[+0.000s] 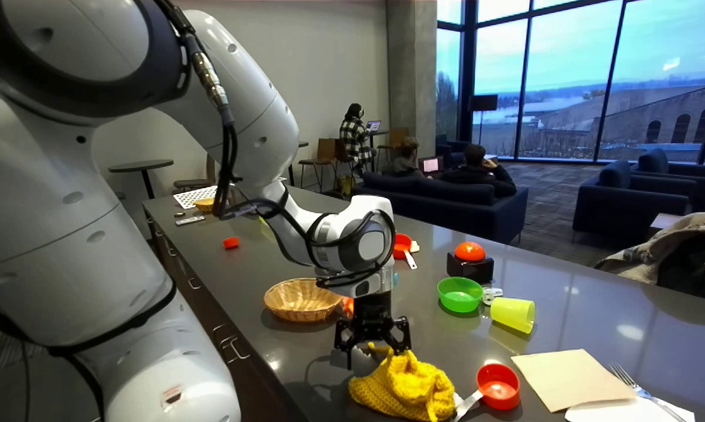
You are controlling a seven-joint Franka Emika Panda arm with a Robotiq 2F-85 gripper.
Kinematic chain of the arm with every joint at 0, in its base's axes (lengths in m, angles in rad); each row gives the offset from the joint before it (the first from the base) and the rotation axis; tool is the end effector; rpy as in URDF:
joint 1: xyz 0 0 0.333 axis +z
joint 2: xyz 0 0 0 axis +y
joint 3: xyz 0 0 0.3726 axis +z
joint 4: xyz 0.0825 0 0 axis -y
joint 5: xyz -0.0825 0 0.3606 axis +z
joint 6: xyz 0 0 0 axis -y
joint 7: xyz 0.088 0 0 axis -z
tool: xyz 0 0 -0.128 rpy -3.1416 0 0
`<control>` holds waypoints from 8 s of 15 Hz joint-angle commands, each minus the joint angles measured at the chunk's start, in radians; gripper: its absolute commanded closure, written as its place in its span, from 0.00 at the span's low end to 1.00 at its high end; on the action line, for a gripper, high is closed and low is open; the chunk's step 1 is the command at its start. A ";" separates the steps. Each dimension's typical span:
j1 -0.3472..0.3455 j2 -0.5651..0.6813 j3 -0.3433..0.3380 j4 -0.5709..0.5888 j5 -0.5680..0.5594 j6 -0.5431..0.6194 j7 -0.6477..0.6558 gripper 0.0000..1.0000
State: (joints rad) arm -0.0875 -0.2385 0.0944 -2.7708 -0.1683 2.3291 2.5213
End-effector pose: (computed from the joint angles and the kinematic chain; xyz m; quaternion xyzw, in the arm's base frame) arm 0.3269 -0.0043 0.3230 0.3639 -0.9235 0.0317 0.1174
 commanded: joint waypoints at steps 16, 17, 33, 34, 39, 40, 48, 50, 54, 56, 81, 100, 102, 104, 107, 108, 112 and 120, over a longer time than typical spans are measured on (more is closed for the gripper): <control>0.010 0.049 0.006 -0.002 -0.058 0.138 -0.159 0.00; 0.014 0.063 0.011 -0.002 -0.063 0.152 -0.160 0.00; 0.059 -0.075 0.036 -0.001 0.066 -0.004 -0.118 0.00; 0.058 -0.074 0.032 -0.001 0.070 -0.004 -0.119 0.00; 0.028 -0.007 0.067 0.105 -0.002 -0.058 0.022 0.00; 0.020 -0.009 0.072 0.119 -0.025 -0.081 0.076 0.00; -0.469 -0.113 0.343 0.084 0.155 -0.181 0.079 0.00; -0.513 -0.095 0.385 0.072 0.226 -0.142 0.076 0.00; -0.533 -0.096 0.455 0.046 0.341 -0.074 0.077 0.00; -0.520 -0.087 0.469 0.037 0.372 -0.036 0.077 0.00; -0.594 0.152 0.497 0.032 0.247 0.325 0.079 0.98; -0.505 0.419 0.042 0.357 -0.009 0.281 0.073 0.98; -0.391 0.466 -0.084 0.423 -0.003 0.275 0.076 0.98; -0.303 0.478 -0.182 0.472 0.022 0.255 0.056 0.98; -0.232 0.507 -0.283 0.543 0.038 0.228 0.033 0.98; -0.219 0.518 -0.305 0.562 0.047 0.223 0.023 0.98; -0.198 0.571 -0.358 0.645 0.100 0.207 -0.029 0.98; -0.197 0.623 -0.414 0.793 0.161 0.140 -0.075 0.98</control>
State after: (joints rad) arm -0.2978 0.3641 -0.2905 -2.0318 -0.0381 2.5003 2.4699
